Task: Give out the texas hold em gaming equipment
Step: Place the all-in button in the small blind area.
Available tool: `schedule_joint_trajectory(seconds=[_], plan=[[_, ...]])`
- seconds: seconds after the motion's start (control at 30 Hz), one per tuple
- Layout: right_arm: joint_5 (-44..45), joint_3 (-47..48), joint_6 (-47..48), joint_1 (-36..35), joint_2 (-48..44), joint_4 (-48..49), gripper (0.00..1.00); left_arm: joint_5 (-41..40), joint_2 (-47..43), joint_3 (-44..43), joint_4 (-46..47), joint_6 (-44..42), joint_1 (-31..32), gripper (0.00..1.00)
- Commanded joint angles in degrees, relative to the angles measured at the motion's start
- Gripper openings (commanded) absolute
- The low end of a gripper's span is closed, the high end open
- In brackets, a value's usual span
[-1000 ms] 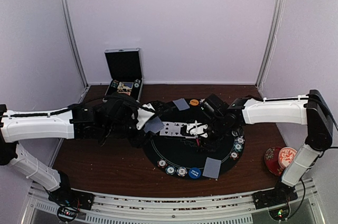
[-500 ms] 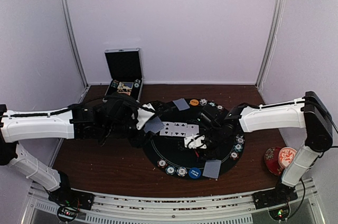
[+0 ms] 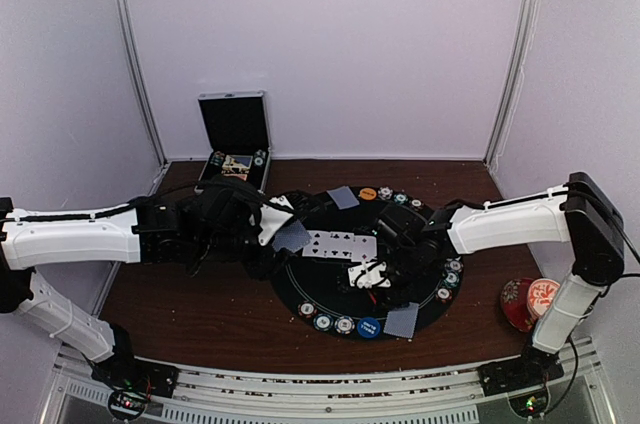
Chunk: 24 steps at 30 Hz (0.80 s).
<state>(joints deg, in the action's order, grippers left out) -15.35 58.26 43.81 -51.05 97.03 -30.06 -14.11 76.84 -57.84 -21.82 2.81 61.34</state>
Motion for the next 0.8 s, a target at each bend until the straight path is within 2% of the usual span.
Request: schedule_joint_trajectory(seconds=[0.0, 0.5, 0.63, 0.77], plan=[[-1.06, 0.07, 1.52, -0.30, 1.23, 0.40, 0.47, 0.32, 0.07, -0.52, 3.31, -0.69, 0.09, 0.65], [-3.11, 0.97, 2.32, -0.72, 1.64, -2.01, 0.49, 0.23, 0.15, -0.52, 3.33, -0.66, 0.09, 0.65], [-2.56, 0.76, 2.17, -0.81, 1.73, -1.62, 0.54, 0.18, 0.15, -0.51, 3.29, -0.62, 0.09, 0.65], [-2.02, 0.52, 2.00, -0.89, 1.46, -1.11, 0.65, 0.14, 0.09, -0.52, 3.34, -0.62, 0.09, 0.65]])
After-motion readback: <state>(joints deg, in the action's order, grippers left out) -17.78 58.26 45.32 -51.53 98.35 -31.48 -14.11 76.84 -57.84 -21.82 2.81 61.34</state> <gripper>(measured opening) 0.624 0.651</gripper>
